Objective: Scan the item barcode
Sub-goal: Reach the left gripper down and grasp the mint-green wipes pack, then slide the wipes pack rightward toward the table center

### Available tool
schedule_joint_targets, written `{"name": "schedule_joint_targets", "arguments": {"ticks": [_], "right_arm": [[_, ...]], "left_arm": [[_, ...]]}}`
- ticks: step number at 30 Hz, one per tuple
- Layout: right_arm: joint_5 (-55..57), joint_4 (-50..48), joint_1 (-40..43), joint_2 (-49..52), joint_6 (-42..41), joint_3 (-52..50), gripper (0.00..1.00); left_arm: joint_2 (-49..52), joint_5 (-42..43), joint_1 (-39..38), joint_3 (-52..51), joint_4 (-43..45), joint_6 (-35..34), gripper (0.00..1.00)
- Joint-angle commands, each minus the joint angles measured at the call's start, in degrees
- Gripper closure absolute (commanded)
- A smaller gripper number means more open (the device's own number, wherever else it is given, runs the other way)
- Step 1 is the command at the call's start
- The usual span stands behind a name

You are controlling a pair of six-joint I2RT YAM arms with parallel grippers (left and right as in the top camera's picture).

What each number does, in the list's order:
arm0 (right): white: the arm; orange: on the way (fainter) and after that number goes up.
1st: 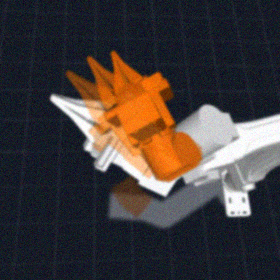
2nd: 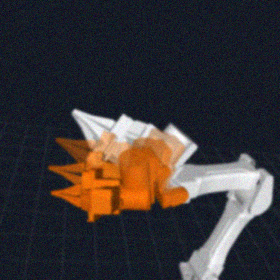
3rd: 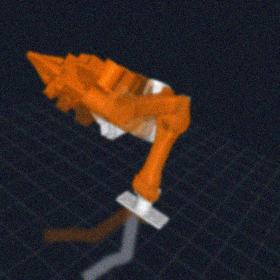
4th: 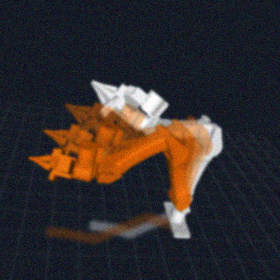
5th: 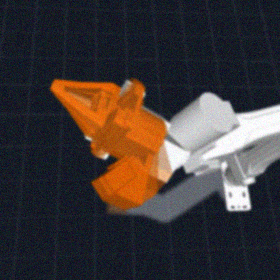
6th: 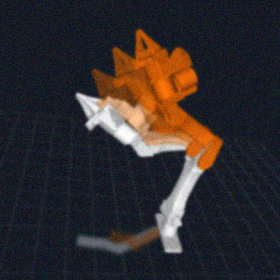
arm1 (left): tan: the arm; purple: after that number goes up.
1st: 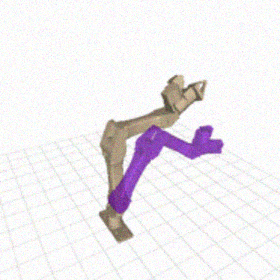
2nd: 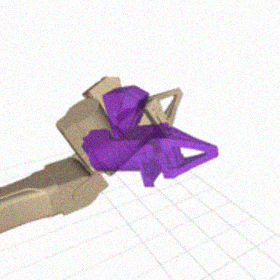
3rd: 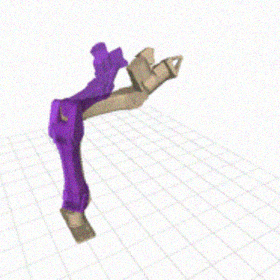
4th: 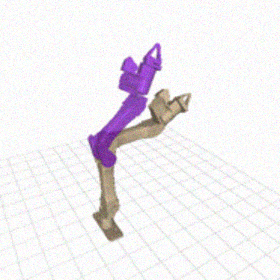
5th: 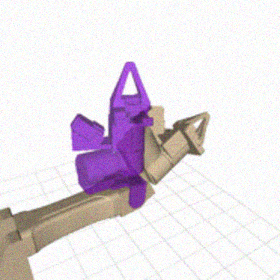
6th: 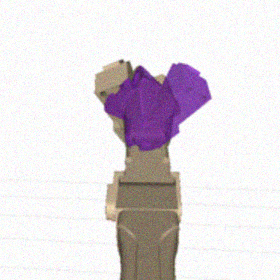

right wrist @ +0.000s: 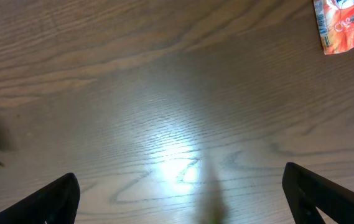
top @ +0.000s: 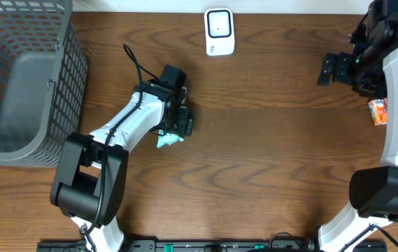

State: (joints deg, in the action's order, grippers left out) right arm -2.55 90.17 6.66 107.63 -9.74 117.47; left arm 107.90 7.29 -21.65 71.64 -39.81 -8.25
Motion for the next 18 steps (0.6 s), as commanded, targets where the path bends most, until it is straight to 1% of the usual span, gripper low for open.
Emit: {"name": "schedule_joint_targets", "arguments": {"ticks": [1,4,6,7,8,10,11,12,15,18], "right_arm": [[0.72,0.04,-0.28,0.37,0.81,-0.26,0.01],[0.72,0.04,-0.28,0.37,0.83,-0.28,0.01],[0.72,0.04,-0.28,0.37,0.81,-0.26,0.01],[0.72,0.04,-0.28,0.37,0.83,-0.26,0.01],[0.72,0.04,-0.28,0.37,0.83,-0.28,0.01],[0.72,0.04,-0.28,0.37,0.81,-0.28,0.01],[0.72,0.04,-0.28,0.37,0.81,-0.26,0.01],[0.72,0.04,-0.28,0.37,0.81,-0.26,0.01],[0.72,0.04,-0.28,0.37,0.81,-0.26,0.01],[0.72,0.04,-0.28,0.37,0.81,-0.28,0.01]], "left_arm": [[-0.42,-1.92,-0.09,-0.33,0.04,-3.41,0.27],[-0.42,0.96,-0.20,-0.50,0.20,-4.76,0.41],[-0.42,1.49,-0.61,-0.68,0.46,-4.76,0.45],[-0.42,1.46,-1.05,-0.90,0.79,-4.74,0.46],[-0.42,1.44,-1.49,-1.20,1.22,-4.74,0.49],[-0.42,1.44,-2.43,-2.16,2.69,-4.74,0.62],[-0.42,1.46,-2.99,-2.84,3.61,-4.79,0.65],[-0.42,1.44,-3.72,-3.61,4.57,-5.07,0.73],[-0.42,1.46,-5.95,-4.66,5.46,-7.13,0.92],[-0.42,1.53,-9.18,-4.66,5.49,-7.19,0.92]]}}
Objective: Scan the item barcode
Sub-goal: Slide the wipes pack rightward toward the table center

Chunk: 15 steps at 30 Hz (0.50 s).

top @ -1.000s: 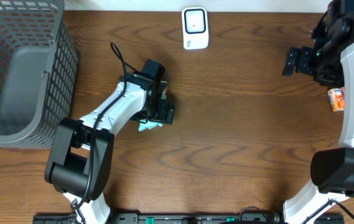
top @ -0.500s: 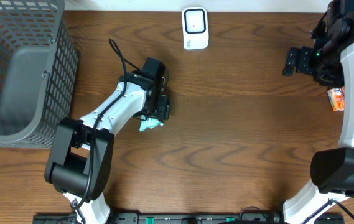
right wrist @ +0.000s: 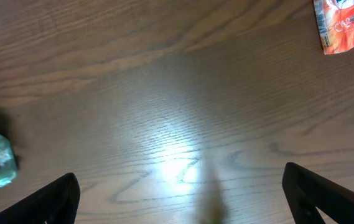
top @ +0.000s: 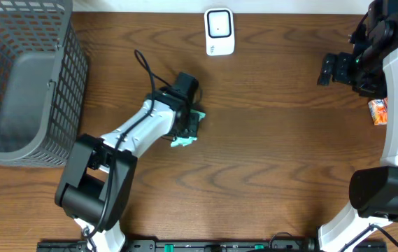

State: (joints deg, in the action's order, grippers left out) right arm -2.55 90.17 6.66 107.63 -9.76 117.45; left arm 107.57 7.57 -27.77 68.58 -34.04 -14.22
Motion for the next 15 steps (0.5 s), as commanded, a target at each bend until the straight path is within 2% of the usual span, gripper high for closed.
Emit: {"name": "schedule_joint_targets", "arguments": {"ticks": [1,8,15], "right_arm": [[0.72,0.04,-0.28,0.37,0.83,-0.24,0.01],[0.72,0.04,-0.28,0.37,0.83,-0.26,0.01],[0.72,0.04,-0.28,0.37,0.83,-0.26,0.01]], "left_arm": [[-0.09,1.25,-3.98,-1.60,-0.28,-1.60,0.92],[-0.09,4.85,-13.86,-1.60,4.20,-6.27,0.92],[-0.09,4.90,-20.90,-1.25,13.75,-16.92,0.93]]}}
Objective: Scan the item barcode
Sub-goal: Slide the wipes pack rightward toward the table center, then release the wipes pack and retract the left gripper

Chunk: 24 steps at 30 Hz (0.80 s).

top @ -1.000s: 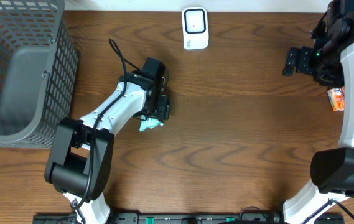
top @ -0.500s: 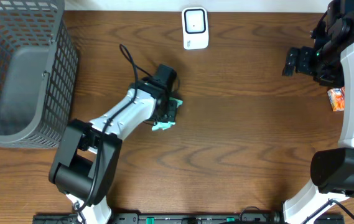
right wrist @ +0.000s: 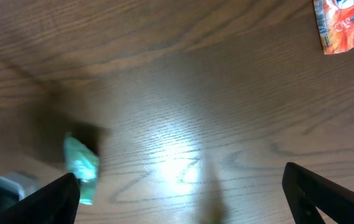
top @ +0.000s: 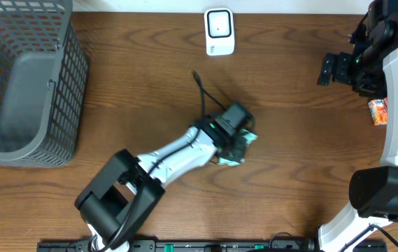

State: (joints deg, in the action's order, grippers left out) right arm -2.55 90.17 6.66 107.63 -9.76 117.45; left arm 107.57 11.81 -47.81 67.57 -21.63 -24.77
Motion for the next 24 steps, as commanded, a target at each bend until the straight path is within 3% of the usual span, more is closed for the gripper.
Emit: {"name": "schedule_joint_targets", "arguments": {"ticks": [1,5,8,17,20,24], "right_arm": [[0.72,0.04,-0.28,0.37,0.83,-0.24,0.01],[0.72,0.04,-0.28,0.37,0.83,-0.24,0.01],[0.72,0.04,-0.28,0.37,0.83,-0.24,0.01],[0.72,0.04,-0.28,0.37,0.83,-0.26,0.01],[0.72,0.04,-0.28,0.37,0.83,-0.24,0.01],[0.72,0.04,-0.28,0.37,0.83,-0.24,0.01]], "left_arm": [[-0.09,0.66,-1.18,0.22,1.88,-7.26,0.92],[-0.44,0.83,-0.79,3.91,0.90,-6.99,0.83],[-1.84,0.81,0.79,6.03,0.24,-6.91,0.42],[-10.91,0.81,9.94,6.82,-3.78,-4.79,0.29],[-15.32,0.76,14.40,6.82,-7.85,-1.40,0.12],[-19.41,-2.89,20.48,6.82,-17.11,1.64,0.07]]}}
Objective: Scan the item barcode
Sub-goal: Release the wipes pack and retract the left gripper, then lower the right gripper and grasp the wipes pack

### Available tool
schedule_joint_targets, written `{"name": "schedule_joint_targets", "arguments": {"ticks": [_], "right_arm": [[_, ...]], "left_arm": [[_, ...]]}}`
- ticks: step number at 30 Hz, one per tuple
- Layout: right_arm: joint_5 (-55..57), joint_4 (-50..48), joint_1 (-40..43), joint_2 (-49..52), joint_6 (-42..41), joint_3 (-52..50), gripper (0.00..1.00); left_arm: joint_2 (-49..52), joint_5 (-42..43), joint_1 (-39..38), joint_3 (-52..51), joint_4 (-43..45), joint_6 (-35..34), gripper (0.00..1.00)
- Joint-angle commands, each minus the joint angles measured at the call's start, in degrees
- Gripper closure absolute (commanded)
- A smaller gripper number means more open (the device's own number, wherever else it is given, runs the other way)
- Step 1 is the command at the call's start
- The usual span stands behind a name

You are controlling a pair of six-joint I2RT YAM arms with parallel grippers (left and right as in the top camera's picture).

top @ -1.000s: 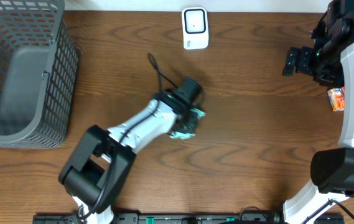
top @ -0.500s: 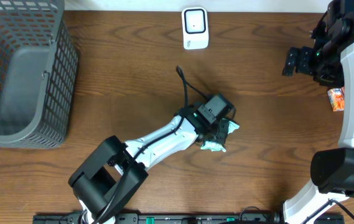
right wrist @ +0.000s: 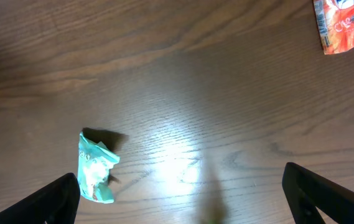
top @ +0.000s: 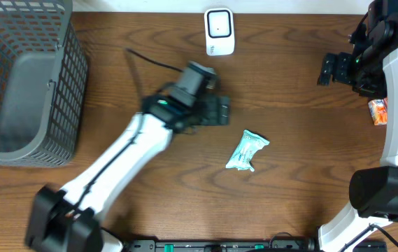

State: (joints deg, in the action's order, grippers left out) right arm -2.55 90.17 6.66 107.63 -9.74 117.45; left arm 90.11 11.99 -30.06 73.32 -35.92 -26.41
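A crumpled teal packet (top: 246, 150) lies alone on the wooden table right of centre; the right wrist view shows the teal packet (right wrist: 94, 167) near its lower left. A white barcode scanner (top: 219, 31) stands at the table's far edge. My left gripper (top: 224, 110) hangs above and left of the packet, apart from it, with nothing in it, jaws apparently open. My right gripper (top: 327, 69) hovers high at the far right, open and empty, its fingers (right wrist: 55, 199) wide apart over bare wood.
A grey wire basket (top: 24, 77) fills the far left of the table (top: 303, 175). An orange snack packet (top: 377, 110) lies at the right edge beside my right arm, and the same orange packet (right wrist: 341, 25) shows at top right of the wrist view.
The teal packet has been let go and now rests on the table. My left gripper has moved up and left, away from it. My right arm has not moved.
My left gripper was shut on the teal packet at mid-left of the table. It then held it a little further right, then right of centre. Now the packet lies there free and the left gripper has drawn back. The right arm stayed still throughout.
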Motion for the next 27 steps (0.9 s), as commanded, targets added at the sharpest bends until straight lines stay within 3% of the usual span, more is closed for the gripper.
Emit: {"name": "schedule_joint_targets", "arguments": {"ticks": [1,9,16,21,27], "right_arm": [[0.72,0.04,-0.28,0.37,0.83,-0.24,0.01],[0.72,0.04,-0.28,0.37,0.81,-0.24,0.01],[-0.42,-0.09,-0.28,0.37,-0.13,-0.24,0.01],[-14.56,-0.28,-0.31,0.37,0.79,-0.24,0.01],[-17.49,3.17,-1.77,0.37,3.13,-1.99,0.01]], "left_arm": [[-2.34,-5.27,4.09,1.07,-5.57,3.28,0.06],[-2.12,-18.23,9.35,-0.94,-17.38,3.26,0.02],[-2.12,-18.25,9.90,-1.86,-20.83,3.26,0.02],[-2.12,-18.25,9.88,-1.86,-20.57,3.26,0.02],[-2.12,-18.25,9.90,-1.86,-20.59,3.26,0.02]]}}
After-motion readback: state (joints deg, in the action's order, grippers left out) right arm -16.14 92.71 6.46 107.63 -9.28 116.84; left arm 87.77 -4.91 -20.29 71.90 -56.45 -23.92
